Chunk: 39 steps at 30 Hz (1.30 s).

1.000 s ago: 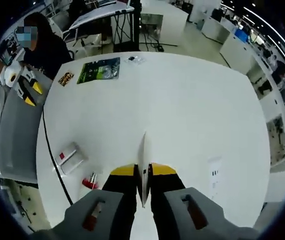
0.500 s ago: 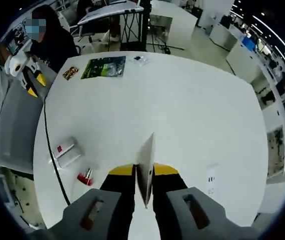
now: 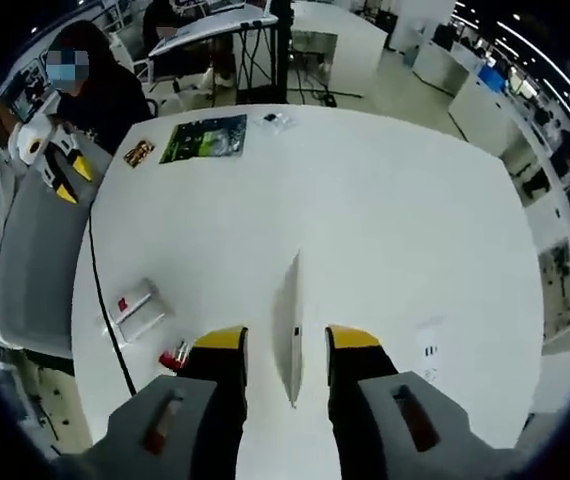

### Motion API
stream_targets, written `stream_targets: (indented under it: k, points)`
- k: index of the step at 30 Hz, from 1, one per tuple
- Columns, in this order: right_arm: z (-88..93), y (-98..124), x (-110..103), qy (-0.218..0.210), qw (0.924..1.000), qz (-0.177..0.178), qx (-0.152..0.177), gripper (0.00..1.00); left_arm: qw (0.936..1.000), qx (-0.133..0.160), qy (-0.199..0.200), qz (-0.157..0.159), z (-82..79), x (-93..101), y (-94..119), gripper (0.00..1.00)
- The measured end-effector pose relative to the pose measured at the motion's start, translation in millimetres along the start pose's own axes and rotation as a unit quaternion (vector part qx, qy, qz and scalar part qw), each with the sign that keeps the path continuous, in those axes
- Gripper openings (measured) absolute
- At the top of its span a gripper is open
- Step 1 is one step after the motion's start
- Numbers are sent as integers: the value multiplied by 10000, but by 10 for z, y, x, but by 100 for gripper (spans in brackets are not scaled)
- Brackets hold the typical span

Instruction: Arrange the skincare products in the storage area until every visible bottle or jar stands upright without overlapping.

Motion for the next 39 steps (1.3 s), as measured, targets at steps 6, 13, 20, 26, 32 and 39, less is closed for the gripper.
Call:
stream_targets:
  k: [6,13,20,26,32,39]
  points:
    - [167,145,53,-1080,9920,518,411,51,10000,10,-23,7,-6,5,3,27]
    - [462,456,-158,-1767,9724,1176,967,61,9996,160,-150,170,-56,75,8,23]
    - [791,636,-690,-2754,9412,1468,1293,73,9990,291,-215,262,-124,127,34,23]
    - [985,581,-1244,-3638,9009,1541,1799,78,9977,229,-419,478,-119,227,15,23]
    - [1366,520,-1710,-3744,9027,1604,1386,92,9956,318,-434,763,-178,344,20,24]
    - [1684,595,-1941,-3608,9122,1761,825,90,9940,350,-494,905,-199,396,22,24]
Point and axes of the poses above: the point that each gripper's makers call its tool centre point, and the gripper's own axes: y roughly backward along the fingers, x roughly to its right, z roughly out of its underside, the point moved 2 cm from there along y, roughly backward along the fingers, and after that the axes turned 2 degrees about x, right-handed, at the moved point
